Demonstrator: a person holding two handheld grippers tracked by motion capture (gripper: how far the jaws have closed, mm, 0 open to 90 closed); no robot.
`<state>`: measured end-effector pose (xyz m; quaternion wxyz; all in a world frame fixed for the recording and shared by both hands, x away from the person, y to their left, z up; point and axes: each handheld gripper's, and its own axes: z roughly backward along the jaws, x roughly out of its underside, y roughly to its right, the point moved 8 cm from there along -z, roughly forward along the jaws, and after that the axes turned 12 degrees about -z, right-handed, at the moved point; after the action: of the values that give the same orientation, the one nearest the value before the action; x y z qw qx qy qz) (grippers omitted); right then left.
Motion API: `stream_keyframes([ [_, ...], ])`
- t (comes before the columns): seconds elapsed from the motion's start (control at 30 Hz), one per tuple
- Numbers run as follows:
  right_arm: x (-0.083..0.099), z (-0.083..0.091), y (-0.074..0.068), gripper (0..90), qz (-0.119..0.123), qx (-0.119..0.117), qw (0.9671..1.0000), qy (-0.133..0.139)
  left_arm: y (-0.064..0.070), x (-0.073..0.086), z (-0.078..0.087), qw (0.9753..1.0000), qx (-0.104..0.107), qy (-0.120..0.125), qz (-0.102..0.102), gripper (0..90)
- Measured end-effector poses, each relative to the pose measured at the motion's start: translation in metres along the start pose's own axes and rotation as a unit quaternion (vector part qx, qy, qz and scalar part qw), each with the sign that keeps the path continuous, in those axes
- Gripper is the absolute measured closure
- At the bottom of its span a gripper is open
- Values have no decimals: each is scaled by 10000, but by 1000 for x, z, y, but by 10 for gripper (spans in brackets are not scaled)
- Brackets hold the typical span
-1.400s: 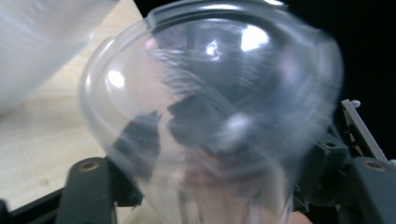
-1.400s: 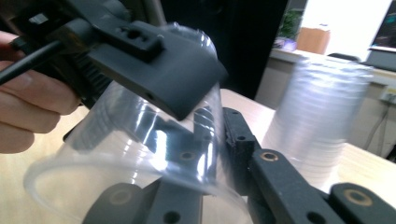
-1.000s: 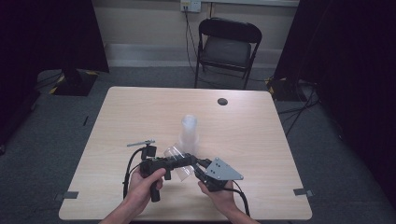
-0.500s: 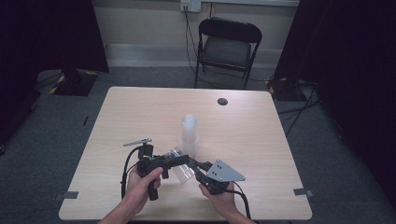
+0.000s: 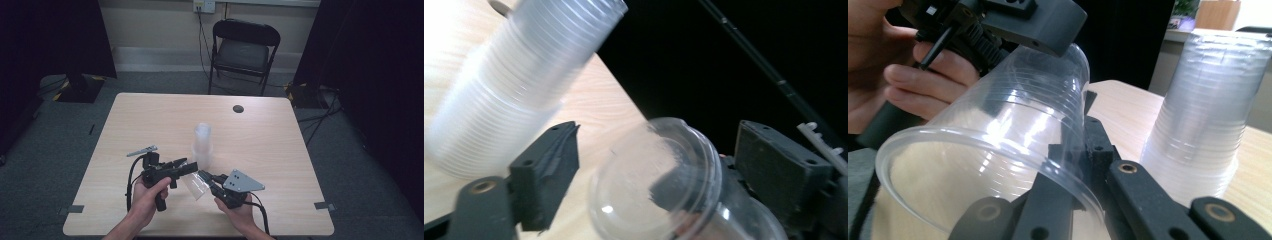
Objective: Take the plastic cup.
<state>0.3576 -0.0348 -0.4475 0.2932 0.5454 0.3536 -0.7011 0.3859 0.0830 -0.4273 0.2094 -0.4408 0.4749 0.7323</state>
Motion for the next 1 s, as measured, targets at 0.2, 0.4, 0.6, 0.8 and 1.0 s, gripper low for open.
stream_keyframes([
  [0.2,5,-1,1,900,-112,-136,9994,-306,-3,-2,4,9989,-219,-58,-401,160],
  [0.4,10,-2,11,900,-406,-147,9968,-667,-1,-2,4,9974,-249,-87,-670,161],
  [0.6,10,1,19,900,-637,-116,9930,-987,1,-2,5,9929,-378,-180,-1114,221],
  [0.8,9,8,24,900,-726,-92,9888,-1304,2,2,3,9895,-443,-310,-1338,217],
  [1.0,11,15,35,900,-811,-69,9834,-1621,3,9,-2,9841,-440,-538,-1633,212],
])
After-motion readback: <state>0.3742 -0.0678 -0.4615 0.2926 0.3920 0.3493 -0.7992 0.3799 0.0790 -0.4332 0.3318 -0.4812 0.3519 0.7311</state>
